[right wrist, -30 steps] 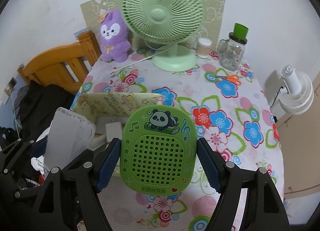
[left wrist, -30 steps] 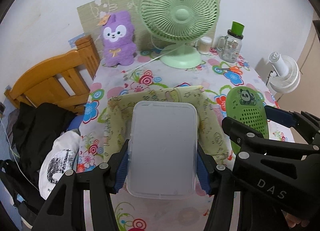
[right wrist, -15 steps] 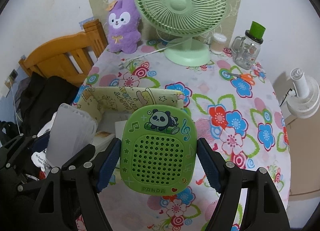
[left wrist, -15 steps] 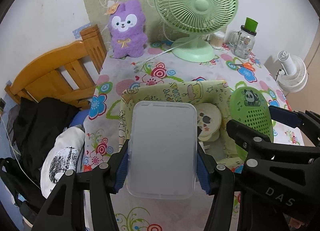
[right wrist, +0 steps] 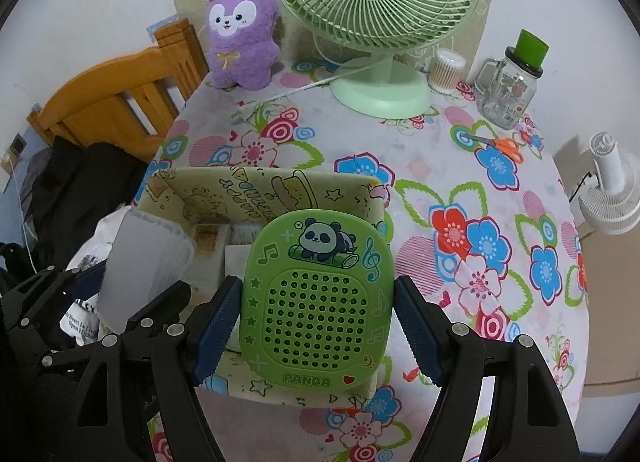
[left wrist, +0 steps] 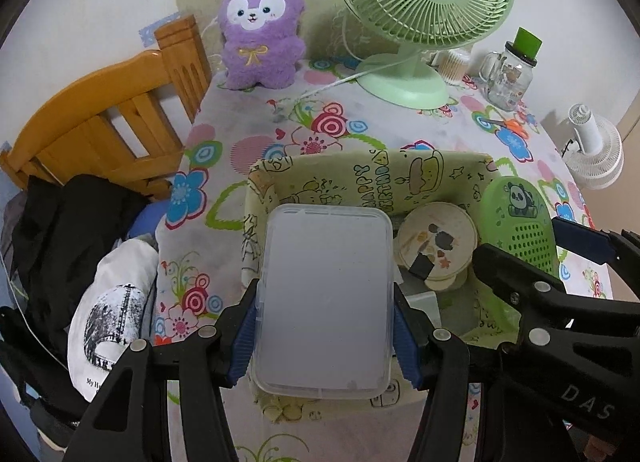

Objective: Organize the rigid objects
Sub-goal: 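Lift and carry the power bank and speaker over the box with both tools, then open both tools to drop the power bank and speaker into the box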

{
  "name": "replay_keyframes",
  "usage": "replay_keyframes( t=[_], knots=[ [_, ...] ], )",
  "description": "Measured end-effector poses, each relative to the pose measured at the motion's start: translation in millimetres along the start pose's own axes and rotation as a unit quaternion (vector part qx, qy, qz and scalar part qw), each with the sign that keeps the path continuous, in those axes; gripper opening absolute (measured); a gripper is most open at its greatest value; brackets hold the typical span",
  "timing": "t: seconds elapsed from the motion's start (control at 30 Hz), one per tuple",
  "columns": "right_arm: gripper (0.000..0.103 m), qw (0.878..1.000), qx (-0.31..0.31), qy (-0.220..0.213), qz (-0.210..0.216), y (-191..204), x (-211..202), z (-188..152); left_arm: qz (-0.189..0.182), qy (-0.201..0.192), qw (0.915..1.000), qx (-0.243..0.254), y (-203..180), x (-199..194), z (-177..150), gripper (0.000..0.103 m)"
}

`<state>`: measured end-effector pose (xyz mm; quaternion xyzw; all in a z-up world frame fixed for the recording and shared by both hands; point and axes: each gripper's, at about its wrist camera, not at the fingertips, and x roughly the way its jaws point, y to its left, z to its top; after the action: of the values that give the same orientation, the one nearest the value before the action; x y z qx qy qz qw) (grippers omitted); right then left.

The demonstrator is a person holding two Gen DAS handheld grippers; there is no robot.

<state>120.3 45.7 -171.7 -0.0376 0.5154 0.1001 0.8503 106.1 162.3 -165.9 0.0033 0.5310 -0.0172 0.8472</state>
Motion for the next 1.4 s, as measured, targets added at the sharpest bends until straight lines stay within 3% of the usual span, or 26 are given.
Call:
replay_keyframes(
  t=[0.27, 0.43, 0.63, 1.17, 1.4],
  knots=[
    [0.078, 1.000, 0.000, 0.009, -0.004, -0.7, 10.9, 5.1, -0.014, 0.019, 0.9997, 0.009, -4.4, 13.4, 6.7, 0.064],
    [0.078, 1.000, 0.002, 0.011, -0.001, -1.6, 15.4, 7.5, -0.008, 0.018, 0.9996, 0.021, -9.6, 15.9, 9.6, 0.082],
    [0.078, 1.000, 0.000, 0.011, 0.003, 0.1, 19.9, 10.7, -0.004, 0.026, 0.9990, 0.035, -15.1, 20.1, 11.6, 0.091],
    [0.080, 1.000, -0.011, 0.014, 0.010, 9.6, 30.7, 20.2, -0.001, 0.045, 0.9982, 0.040, -19.0, 23.8, 14.2, 0.096],
    [0.092, 0.999, -0.016, 0.014, 0.029, 11.1, 31.4, 19.1, -0.008, 0.042, 0.9985, 0.033, -18.3, 21.0, 14.1, 0.098]
  ],
)
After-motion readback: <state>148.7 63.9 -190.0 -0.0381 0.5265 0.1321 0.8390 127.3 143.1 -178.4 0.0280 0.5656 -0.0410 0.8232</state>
